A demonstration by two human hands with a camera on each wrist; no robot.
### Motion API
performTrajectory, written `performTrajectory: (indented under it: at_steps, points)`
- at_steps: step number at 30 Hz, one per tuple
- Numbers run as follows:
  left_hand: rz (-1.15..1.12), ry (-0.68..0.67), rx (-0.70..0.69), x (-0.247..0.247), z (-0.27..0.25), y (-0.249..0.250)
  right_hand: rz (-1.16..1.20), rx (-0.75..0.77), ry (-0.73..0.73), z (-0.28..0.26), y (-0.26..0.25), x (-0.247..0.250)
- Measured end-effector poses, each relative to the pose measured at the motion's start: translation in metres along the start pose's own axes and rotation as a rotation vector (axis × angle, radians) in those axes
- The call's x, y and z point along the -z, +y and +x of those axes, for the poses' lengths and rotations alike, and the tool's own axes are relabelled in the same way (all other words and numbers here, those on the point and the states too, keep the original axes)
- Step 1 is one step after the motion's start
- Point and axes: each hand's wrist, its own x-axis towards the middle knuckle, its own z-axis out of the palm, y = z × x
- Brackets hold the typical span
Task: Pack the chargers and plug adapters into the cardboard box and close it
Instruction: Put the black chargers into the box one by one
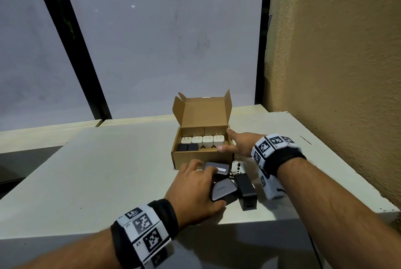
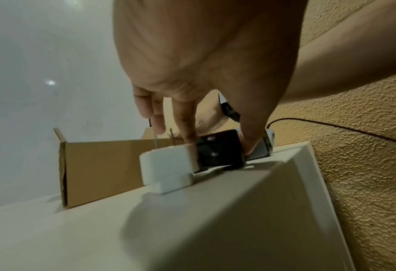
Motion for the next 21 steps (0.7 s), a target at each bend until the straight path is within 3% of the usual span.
performTrajectory:
  at_steps: [2,6,9,14,21]
  points:
    - [-0.096,0.064,-0.003,0.006,0.001,0.000,0.001,0.001,-0.003,0.000,0.001,-0.001]
    - [-0.600,0.114,0.021,0.031,0.008,-0.002,0.011,0.001,-0.004,-0.001,0.001,0.000]
    - [-0.806,0.190,0.100,0.043,0.021,-0.013,-0.027,-0.011,0.011,-0.003,-0.002,0.001]
    - [-0.850,0.174,0.246,0.052,0.044,-0.037,-0.047,-0.010,0.032,-0.007,-0.003,0.002]
    - [-0.969,0.198,0.341,0.054,0.072,-0.057,-0.021,-0.013,0.001,-0.001,-0.001,0.000]
